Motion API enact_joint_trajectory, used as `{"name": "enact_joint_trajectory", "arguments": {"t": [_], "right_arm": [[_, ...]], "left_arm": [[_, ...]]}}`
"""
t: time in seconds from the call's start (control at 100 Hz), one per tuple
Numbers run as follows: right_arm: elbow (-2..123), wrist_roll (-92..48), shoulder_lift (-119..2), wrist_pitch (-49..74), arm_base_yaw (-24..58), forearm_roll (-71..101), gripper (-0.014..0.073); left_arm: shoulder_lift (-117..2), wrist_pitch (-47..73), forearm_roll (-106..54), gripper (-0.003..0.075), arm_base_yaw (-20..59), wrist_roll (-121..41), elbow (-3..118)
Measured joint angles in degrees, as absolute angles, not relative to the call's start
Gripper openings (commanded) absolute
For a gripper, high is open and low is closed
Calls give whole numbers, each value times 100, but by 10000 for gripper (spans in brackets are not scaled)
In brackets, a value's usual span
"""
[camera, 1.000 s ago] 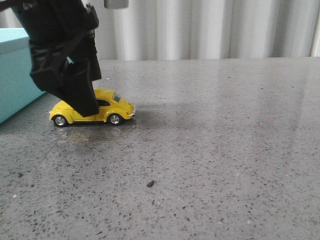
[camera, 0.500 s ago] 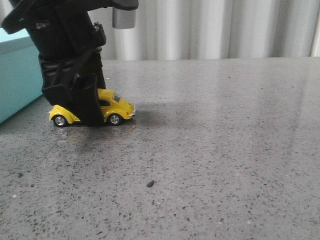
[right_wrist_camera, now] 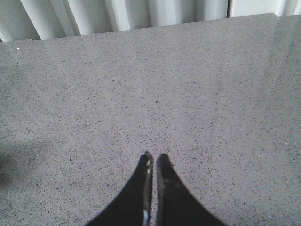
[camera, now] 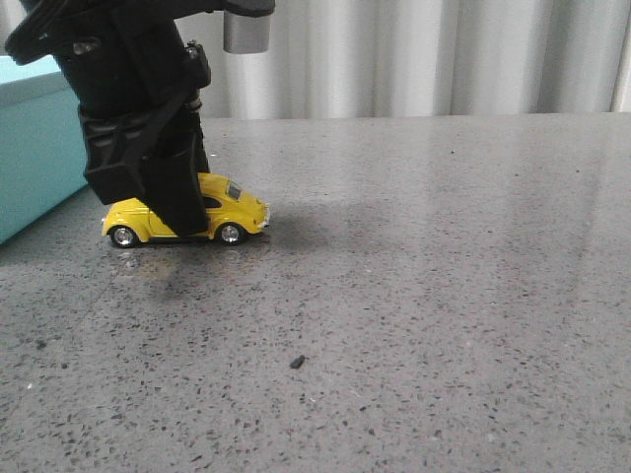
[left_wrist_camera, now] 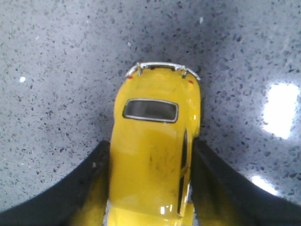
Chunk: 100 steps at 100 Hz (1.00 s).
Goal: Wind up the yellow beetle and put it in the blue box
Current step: 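Close the left gripper around the car body and lift it, then carry the car with the left gripper over the blue box and lower it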
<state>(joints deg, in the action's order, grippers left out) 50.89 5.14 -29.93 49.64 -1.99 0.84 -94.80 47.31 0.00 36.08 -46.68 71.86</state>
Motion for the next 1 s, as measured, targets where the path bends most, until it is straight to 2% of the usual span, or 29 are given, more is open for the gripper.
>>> {"name": "enact_joint_trajectory", "arguments": {"t": [0.31,0.71,0.85,1.0], "right_arm": [[5089,514,-2993,4956,-199,84,-61],[5089,514,-2993,4956,-199,84,-61],[5062,514,-2993,4950,-199,84,-61],[4890,514,-2993,4942,-199,84,-61]], "left_arm": [[-9490,5120,214,-15,3608,-4668,7611],[-9490,6519,635,-21,3597,-3741,9729],[-9335,6804,703,-21,3244,-3411,10298],[-9025,7117,711,-21,2338,-3015,10422]]}}
